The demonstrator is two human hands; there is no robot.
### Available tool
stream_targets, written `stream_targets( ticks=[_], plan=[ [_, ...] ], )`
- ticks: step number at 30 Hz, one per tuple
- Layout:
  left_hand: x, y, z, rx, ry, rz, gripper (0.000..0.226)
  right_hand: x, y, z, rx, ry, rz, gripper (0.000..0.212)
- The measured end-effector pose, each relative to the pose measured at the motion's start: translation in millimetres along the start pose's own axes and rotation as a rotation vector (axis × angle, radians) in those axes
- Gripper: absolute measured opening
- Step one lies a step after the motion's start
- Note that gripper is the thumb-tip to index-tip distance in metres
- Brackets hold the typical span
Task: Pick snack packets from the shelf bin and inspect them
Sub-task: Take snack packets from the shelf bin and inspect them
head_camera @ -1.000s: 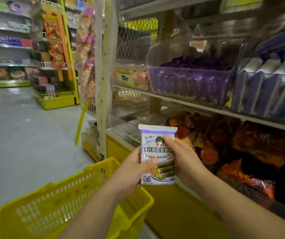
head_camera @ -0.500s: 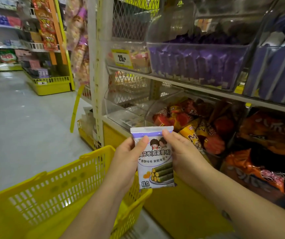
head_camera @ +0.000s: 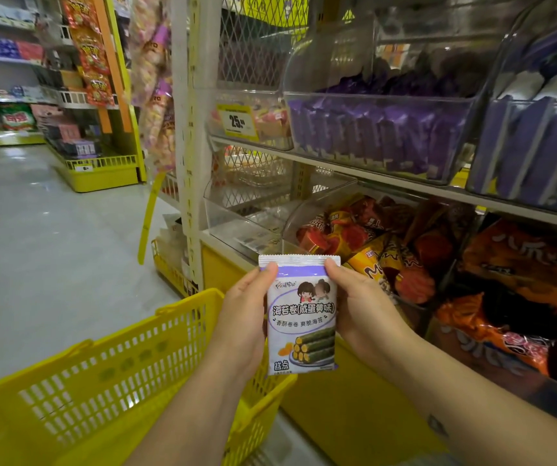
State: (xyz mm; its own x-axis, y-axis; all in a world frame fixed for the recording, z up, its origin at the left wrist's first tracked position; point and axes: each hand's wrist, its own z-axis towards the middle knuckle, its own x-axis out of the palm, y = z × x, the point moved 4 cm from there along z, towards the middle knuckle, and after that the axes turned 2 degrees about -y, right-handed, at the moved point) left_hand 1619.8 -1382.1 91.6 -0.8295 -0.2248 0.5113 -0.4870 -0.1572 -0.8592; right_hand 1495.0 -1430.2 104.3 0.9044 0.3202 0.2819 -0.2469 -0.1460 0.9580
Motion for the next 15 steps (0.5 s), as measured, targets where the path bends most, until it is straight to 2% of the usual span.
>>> stream_targets(
  ticks=[3, 6, 9, 11, 13, 15],
  plan=[
    [0, -3, -1, 0.019, -0.023, 0.034, 0.034, 0, 1, 0, 0.015, 0.042, -0.04, 0.032],
    [-2, -8, -2, 0.016, -0.059, -0.037, 0.034, -3, 5, -5, 0.047, 0.175, -0.158, 0.037],
    [-3, -15, 1, -0.021, -0.068, -0.129, 0.034, -6, 1, -14, 0.182, 0.304, -0.365, 0.048],
    [-4, -17, 4, -0.05, -0.067, -0.133, 0.036, -8, -1, -17, 0.264, 0.315, -0.386, 0.054],
    [-6, -16, 4, -0.103, -0.033, -0.077, 0.038, -9, 0, -17, 0.28, 0.299, -0.332, 0.048],
    [-7, -13, 2, -0.159, 0.055, 0.024, 0.034, -10, 3, -15, 0.263, 0.268, -0.246, 0.031]
  ],
)
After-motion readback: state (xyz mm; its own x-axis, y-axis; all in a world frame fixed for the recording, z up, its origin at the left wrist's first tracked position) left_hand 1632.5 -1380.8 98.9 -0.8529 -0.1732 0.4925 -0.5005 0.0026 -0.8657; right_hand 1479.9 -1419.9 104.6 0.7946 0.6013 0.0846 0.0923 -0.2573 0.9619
